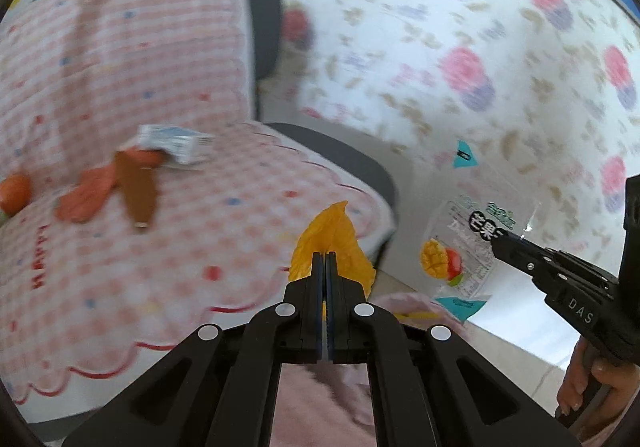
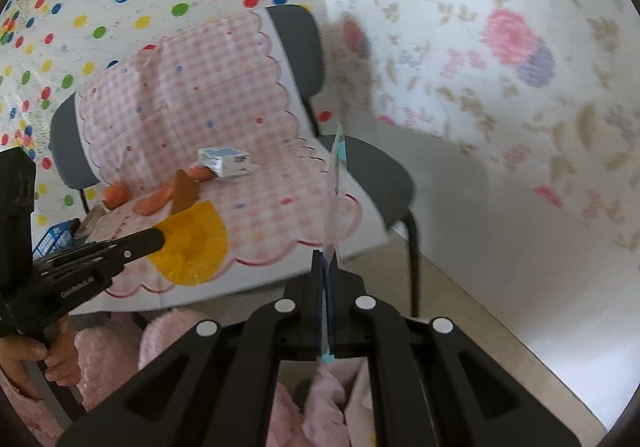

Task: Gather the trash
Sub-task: 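Carry the yellow sponge and mango packet to the bin and release both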

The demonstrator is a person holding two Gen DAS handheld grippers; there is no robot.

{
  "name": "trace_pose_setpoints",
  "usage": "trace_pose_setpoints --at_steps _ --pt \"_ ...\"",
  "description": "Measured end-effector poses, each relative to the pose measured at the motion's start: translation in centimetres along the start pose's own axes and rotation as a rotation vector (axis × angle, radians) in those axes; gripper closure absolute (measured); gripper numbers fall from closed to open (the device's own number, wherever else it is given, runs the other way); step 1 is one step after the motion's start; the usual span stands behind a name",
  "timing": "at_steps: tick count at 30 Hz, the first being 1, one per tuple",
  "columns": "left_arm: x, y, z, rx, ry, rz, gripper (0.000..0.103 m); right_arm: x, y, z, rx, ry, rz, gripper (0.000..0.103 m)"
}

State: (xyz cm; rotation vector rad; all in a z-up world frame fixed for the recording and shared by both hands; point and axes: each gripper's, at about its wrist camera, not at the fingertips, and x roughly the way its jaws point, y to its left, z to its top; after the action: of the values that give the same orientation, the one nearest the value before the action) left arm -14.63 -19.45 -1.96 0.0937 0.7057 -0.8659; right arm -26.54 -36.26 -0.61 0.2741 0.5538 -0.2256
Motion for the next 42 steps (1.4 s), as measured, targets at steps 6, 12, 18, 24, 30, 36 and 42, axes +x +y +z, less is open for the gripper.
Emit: trace_pose_setpoints --at_steps 6,12,18,24,30,36,42 --pt "1.9 -4.9 -1.1 0.085 0.000 -0.089 0.101 -2.6 -3.1 -2.8 0.038 0.012 -0.082 0.101" --pt "4.3 -7.9 -2.1 0.144 0.044 -0.150 0.101 -3.7 -5.5 -5.0 0.078 0.035 -0.126 0.101" --pt "6.8 -9.2 -2.8 0.180 0.099 -0.167 0.101 -2.5 -7.4 -6.8 0.119 0.083 -0.129 0.101" --pt "7.6 -9.5 -3.0 0.192 0.108 -0.164 0.100 -2.3 -8.1 -7.2 0.127 0.090 -0.132 0.101" --pt "8.9 -10.1 -2.9 0.201 0.143 -0.168 0.080 -1.5 -9.0 -7.3 0.136 0.102 -0.145 0.100" --pt "8.8 -9.5 -2.6 0.173 0.127 -0.142 0.062 0.1 -10.0 -8.0 0.161 0.139 -0.154 0.098" --pt "6.8 -7.0 -1.6 0.112 0.094 -0.082 0.055 0.6 -10.2 -8.3 0.162 0.167 -0.170 0.078"
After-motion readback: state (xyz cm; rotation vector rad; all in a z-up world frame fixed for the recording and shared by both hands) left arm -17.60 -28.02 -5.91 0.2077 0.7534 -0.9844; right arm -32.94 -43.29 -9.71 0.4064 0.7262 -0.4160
